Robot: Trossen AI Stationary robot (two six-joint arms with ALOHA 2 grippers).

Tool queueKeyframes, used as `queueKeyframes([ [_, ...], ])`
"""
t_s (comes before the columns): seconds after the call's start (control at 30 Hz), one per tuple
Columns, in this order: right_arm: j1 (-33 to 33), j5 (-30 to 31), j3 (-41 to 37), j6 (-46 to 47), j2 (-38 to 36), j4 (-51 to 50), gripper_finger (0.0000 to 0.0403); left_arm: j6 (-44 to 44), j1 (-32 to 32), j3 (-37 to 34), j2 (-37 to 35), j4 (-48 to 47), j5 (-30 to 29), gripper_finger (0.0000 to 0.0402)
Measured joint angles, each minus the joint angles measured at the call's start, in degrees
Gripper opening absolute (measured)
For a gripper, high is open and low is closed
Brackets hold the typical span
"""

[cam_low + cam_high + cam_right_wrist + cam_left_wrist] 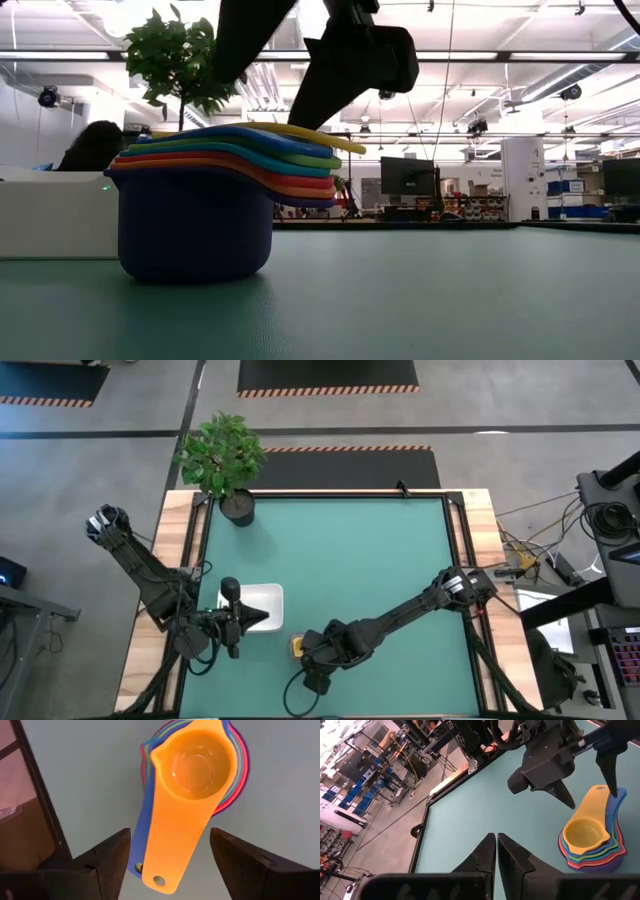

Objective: Nest measuring cups in basket
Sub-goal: Stack the yellow measuring cup in the top of the purple measuring cup

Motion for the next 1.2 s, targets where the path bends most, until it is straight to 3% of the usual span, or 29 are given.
queueKeyframes([
  [0.27, -0.2, 0.4, 2.3, -7.7, -2.7, -8.7, 0.024, 0.0, 0.0, 0.0, 0.0, 0.6, 0.0, 0.0],
  [0.47, 1.0, 6.2, 0.5, -26.8, -4.9, -13.5, 0.0194, 0.0, 0.0, 0.0, 0.0, 7.2, 0.0, 0.0],
  [0.63, 2.1, 7.6, -4.9, -37.0, -8.0, -7.0, 0.0164, -3.9, 0.0, 0.0, 1.2, 14.3, 0.0, 0.0],
  [0.8, 2.8, 8.6, -16.7, -44.6, -14.0, 7.1, 0.0147, -10.3, -0.9, 0.0, 6.9, 18.5, 0.5, 0.0],
  [1.2, 3.0, 8.3, -45.9, -45.9, -28.2, 38.3, 0.012, -20.2, -2.7, 1.3, 23.5, 34.2, 1.8, 0.0],
])
